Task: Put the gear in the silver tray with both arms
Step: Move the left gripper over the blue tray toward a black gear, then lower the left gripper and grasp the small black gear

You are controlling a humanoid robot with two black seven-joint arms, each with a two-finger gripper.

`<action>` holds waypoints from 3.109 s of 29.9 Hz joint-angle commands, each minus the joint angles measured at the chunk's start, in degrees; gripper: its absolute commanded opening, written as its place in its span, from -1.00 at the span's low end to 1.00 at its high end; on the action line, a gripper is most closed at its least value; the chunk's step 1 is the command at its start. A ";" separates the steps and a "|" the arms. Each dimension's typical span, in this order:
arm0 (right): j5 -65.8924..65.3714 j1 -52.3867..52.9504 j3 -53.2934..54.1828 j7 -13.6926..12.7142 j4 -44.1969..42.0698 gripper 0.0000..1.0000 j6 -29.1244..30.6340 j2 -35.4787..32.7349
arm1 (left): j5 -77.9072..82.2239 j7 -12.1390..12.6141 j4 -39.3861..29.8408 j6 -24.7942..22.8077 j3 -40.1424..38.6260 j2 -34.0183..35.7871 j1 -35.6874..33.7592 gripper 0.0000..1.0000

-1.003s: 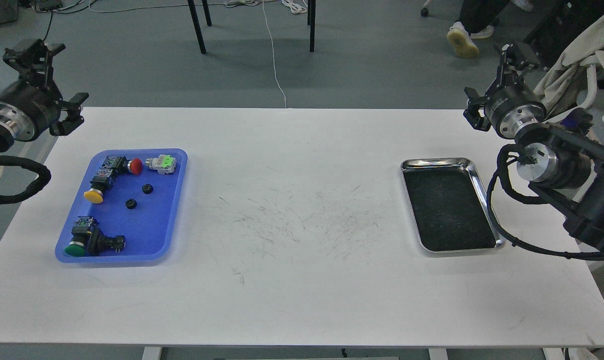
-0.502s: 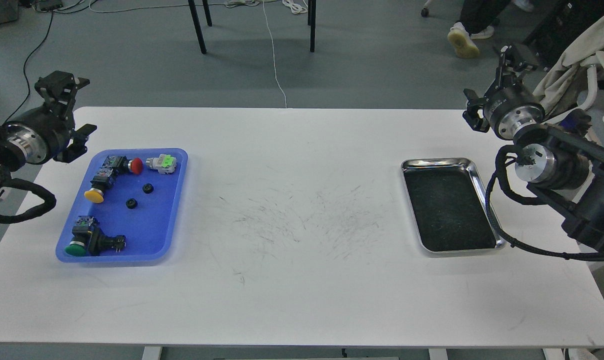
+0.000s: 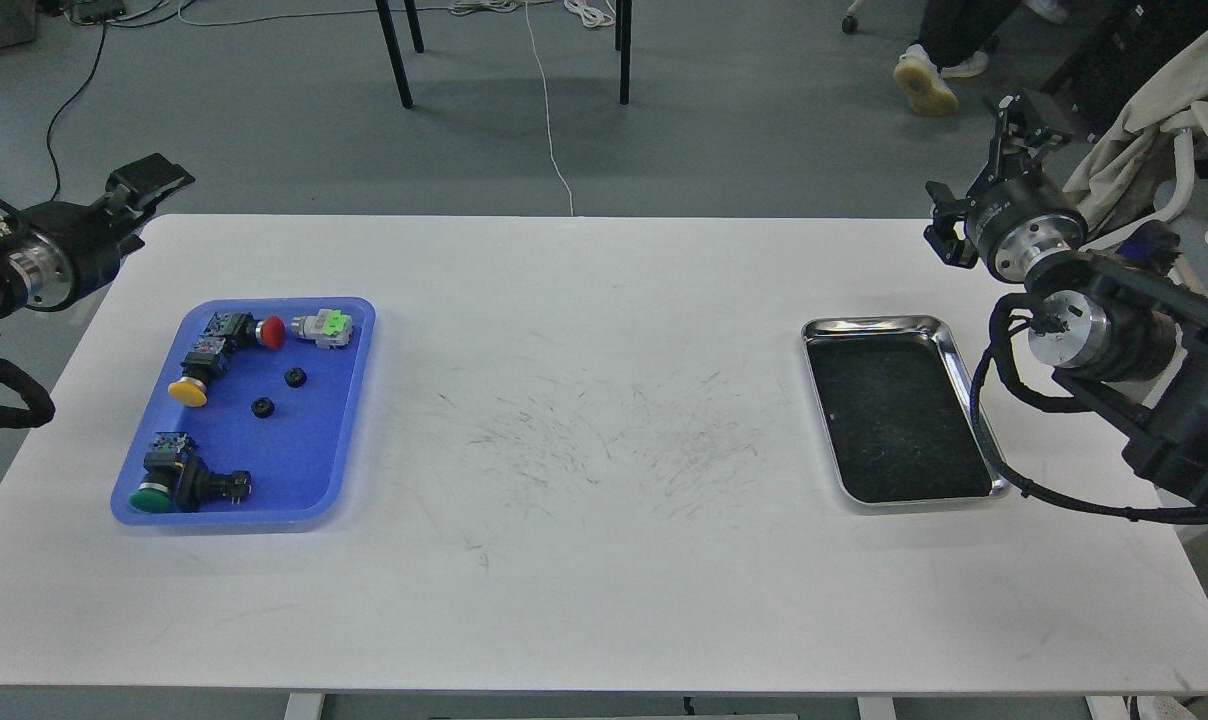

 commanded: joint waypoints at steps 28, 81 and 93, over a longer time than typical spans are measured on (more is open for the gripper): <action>-0.61 -0.64 -0.26 -0.01 -0.42 0.98 -0.63 1.64 | 44.49 -3.87 -8.01 13.17 15.33 -1.64 -5.45 0.96; -0.97 -1.25 -0.70 -0.01 -0.68 0.98 -0.55 1.82 | 44.67 -19.07 17.38 19.32 18.94 -16.84 11.24 0.58; -0.97 -1.87 -0.70 -0.01 -0.68 0.98 -0.55 1.82 | 44.32 -24.43 20.11 19.32 18.24 -18.07 12.13 0.47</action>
